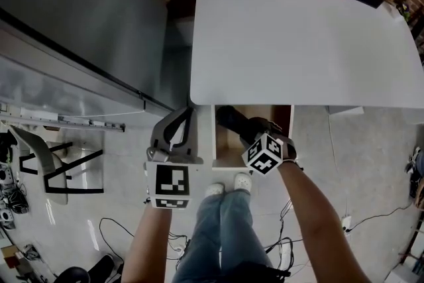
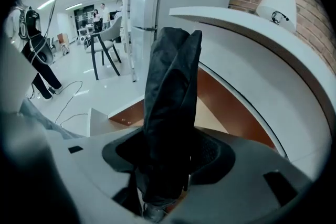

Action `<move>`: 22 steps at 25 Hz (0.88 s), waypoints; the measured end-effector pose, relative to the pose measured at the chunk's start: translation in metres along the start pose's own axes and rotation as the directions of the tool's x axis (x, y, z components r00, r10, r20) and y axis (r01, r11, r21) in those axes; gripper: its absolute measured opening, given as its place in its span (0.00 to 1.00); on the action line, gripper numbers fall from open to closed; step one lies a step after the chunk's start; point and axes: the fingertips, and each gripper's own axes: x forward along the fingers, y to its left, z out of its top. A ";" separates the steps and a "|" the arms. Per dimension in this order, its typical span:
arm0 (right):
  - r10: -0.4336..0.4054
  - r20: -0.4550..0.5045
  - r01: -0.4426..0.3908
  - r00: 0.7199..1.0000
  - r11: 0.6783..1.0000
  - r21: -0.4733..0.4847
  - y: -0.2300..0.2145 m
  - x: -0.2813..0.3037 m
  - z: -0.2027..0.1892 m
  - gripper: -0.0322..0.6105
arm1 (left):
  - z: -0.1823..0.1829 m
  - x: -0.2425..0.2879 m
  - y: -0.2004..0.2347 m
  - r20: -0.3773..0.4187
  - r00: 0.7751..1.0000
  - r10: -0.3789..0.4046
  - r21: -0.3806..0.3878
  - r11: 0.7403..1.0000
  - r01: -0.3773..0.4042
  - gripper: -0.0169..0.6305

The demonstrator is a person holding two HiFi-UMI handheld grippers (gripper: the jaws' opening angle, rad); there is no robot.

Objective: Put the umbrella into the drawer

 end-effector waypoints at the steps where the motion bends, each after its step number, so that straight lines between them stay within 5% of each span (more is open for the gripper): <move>1: 0.001 -0.011 -0.001 1.000 1.000 0.001 -0.001 0.004 -0.002 0.41 | -0.002 0.002 -0.001 -0.002 1.000 0.000 0.000 1.000 0.000 0.03; 22: -0.035 -0.155 0.043 0.987 0.998 0.047 -0.024 0.088 -0.034 0.43 | -0.041 0.022 0.009 -0.045 0.998 0.042 -0.006 0.999 -0.043 0.03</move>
